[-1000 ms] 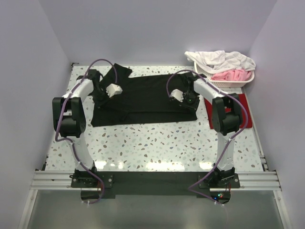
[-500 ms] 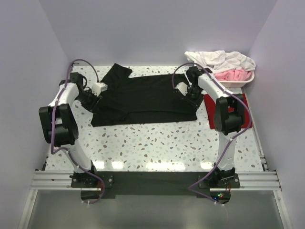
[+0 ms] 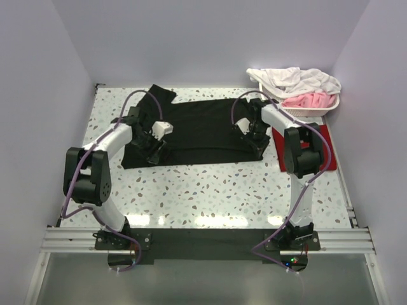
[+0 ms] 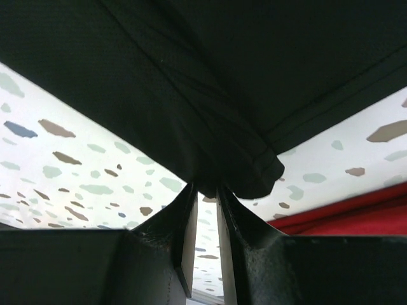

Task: Fold and stack the t-shirts
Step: Fold the tshirt

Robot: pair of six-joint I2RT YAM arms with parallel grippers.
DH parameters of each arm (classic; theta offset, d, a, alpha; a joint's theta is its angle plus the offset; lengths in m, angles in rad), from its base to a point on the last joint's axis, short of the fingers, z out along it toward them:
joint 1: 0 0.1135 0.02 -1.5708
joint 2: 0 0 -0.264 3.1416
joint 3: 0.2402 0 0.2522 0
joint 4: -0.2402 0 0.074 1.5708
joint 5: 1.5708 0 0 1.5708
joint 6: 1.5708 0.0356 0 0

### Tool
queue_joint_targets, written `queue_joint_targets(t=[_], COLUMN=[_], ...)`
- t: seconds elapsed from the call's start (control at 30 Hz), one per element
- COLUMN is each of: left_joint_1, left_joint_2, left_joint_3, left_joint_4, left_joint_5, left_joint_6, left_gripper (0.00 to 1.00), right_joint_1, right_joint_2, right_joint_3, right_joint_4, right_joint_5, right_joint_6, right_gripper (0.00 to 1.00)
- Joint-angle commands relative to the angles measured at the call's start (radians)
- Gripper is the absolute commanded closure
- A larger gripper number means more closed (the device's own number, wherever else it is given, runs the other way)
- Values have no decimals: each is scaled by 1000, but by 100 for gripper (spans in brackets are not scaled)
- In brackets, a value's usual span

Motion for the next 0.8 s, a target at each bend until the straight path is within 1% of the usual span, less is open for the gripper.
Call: queue_joint_targets(t=[0.0, 0.27, 0.5, 0.57, 0.63, 0.67, 0.7, 0.77], left_joint_1=[-65, -180, -205, -205, -205, -205, -205, -205], left_joint_2=[-45, 16, 61, 70, 74, 76, 79, 73], left_joint_3=[-24, -6, 4, 11, 27, 34, 45, 51], left_joint_4=[139, 200, 208, 220, 223, 225, 226, 233], left_joint_5=[-84, -140, -188, -223, -237, -249, -254, -240], left_joint_6=[-98, -137, -141, -146, -149, -157, -158, -152], left_gripper=[47, 44, 47, 50, 58, 63, 74, 83], right_joint_1=[1, 3, 1, 3, 1, 3, 3, 3], right_joint_2=[13, 25, 22, 20, 20, 20, 20, 22], right_joint_3=[-18, -21, -25, -30, -32, -32, -32, -30], right_joint_4=[47, 53, 56, 56, 57, 57, 57, 56], right_joint_5=[15, 24, 38, 38, 38, 38, 38, 37], right_joint_6=[60, 74, 76, 76, 77, 77, 77, 77], right_gripper=[78, 77, 76, 76, 75, 75, 75, 75])
